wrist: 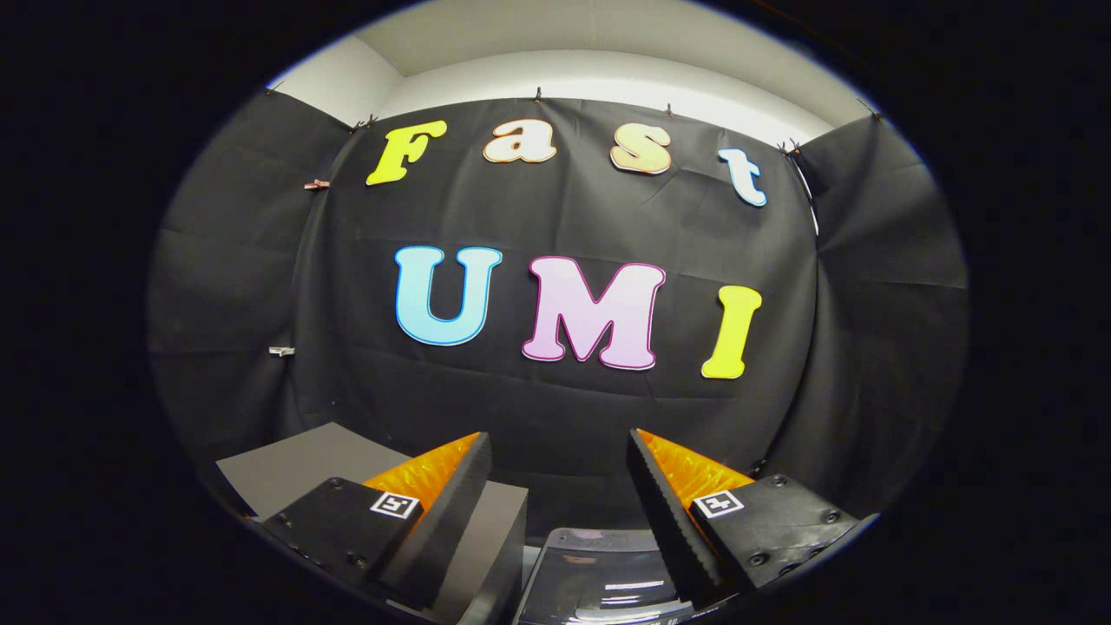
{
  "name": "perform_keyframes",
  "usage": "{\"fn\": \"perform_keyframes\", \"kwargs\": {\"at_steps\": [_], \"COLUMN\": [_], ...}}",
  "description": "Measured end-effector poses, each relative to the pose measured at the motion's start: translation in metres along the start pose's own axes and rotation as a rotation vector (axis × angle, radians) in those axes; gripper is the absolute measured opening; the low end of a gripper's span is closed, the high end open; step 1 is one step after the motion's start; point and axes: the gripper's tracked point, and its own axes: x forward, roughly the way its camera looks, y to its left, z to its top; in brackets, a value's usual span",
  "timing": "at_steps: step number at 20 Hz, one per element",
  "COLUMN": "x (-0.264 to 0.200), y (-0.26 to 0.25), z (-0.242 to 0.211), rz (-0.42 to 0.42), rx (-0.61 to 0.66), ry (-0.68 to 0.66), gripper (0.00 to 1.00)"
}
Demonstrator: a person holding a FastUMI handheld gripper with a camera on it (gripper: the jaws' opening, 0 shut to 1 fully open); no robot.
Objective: Put the clothes into the washing machine and then close the washing machine lid.
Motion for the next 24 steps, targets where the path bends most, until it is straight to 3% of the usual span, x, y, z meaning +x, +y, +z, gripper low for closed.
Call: {"fn": "perform_keyframes", "kwargs": {"at_steps": [24], "x": [-0.0017], "y": [0.0012], "z": [-0.0026], "rz": [-0.002], "rx": [0.009], "ry": [0.037], "gripper": [0.99]}}
